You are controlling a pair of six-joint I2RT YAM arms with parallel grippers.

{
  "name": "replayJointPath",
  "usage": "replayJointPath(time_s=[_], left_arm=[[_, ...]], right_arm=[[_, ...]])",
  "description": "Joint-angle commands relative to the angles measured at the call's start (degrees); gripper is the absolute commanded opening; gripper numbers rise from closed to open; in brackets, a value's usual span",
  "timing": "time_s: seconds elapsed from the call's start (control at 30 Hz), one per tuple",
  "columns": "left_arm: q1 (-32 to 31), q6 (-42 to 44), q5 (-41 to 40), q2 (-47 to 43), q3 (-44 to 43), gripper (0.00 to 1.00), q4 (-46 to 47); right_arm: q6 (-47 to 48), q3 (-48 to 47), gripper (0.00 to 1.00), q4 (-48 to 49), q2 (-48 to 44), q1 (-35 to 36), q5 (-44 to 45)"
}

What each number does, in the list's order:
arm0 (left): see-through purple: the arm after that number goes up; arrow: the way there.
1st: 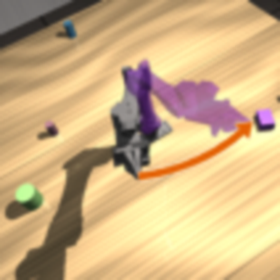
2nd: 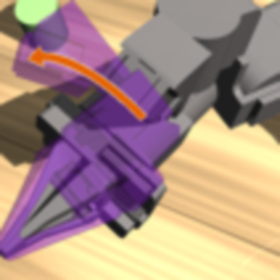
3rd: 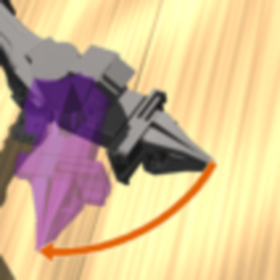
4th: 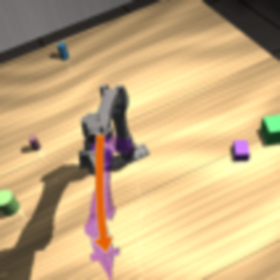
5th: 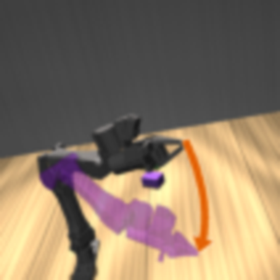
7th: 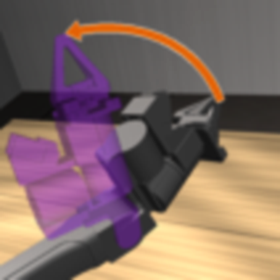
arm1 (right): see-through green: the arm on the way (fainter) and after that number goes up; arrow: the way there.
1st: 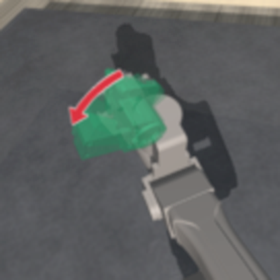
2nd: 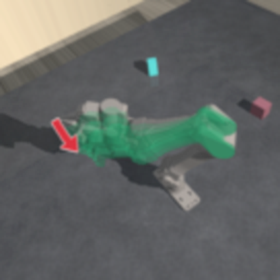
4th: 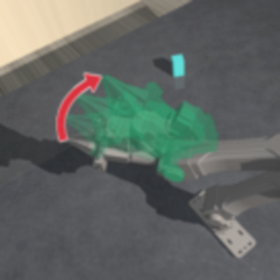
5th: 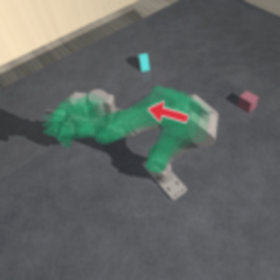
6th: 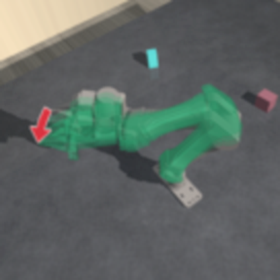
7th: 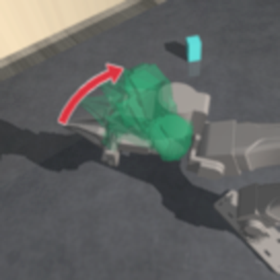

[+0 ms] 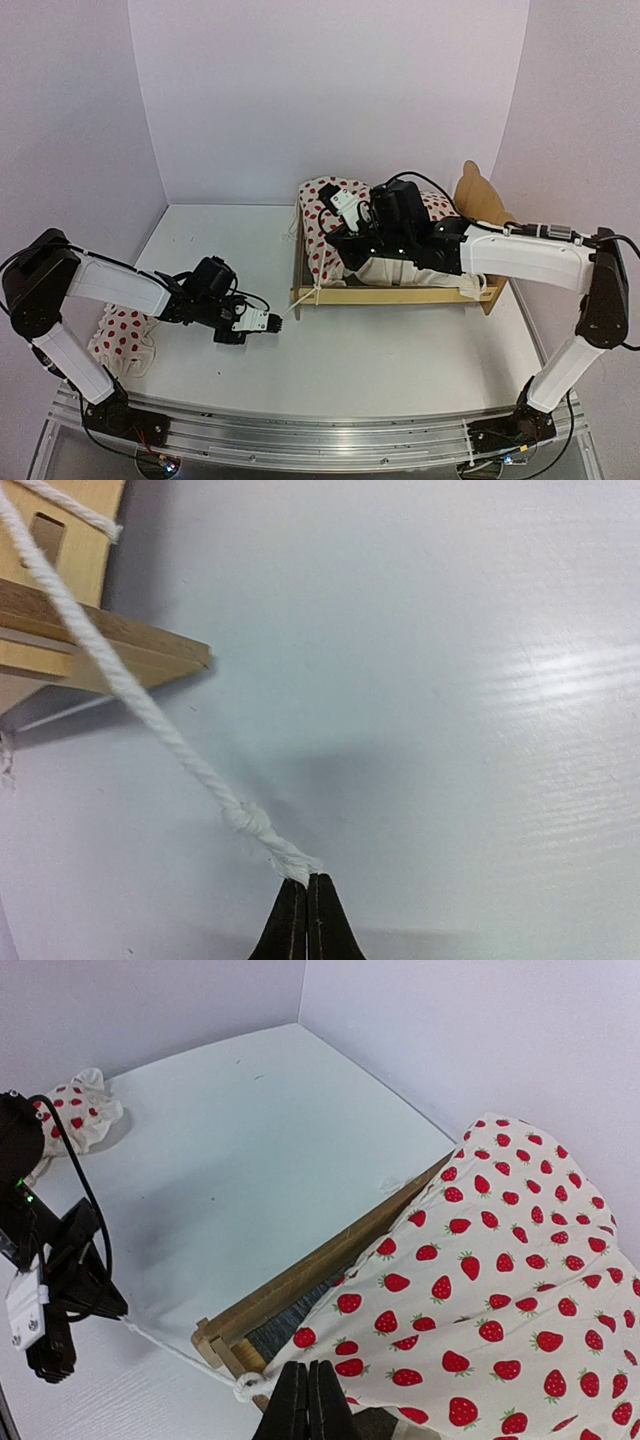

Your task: Set up the pet bed

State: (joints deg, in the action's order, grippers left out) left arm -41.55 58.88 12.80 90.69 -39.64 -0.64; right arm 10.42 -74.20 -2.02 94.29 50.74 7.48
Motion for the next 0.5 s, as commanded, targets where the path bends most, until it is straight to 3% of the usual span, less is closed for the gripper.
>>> replayJointPath(time_s=[0.0,0.3,0.47], left_arm=[[0.91,4.24,-2.85,-2.85,5.28,0.00,-5.20],[0.99,11.08,-7.65,-1.01,13.41,0.00,-2.37],[1.21,12.26,-6.72,-0.75,12.62,0.00,-2.52]], right_arm=[[4.14,-5.78,0.00,2.46,0.00,-0.69,1.07],[2.47,-6.27,0.00,2.12,0.35,-1.74,-2.40],[-0.72,-3.63,0.00,1.38,-0.95,-1.70,-4.06]])
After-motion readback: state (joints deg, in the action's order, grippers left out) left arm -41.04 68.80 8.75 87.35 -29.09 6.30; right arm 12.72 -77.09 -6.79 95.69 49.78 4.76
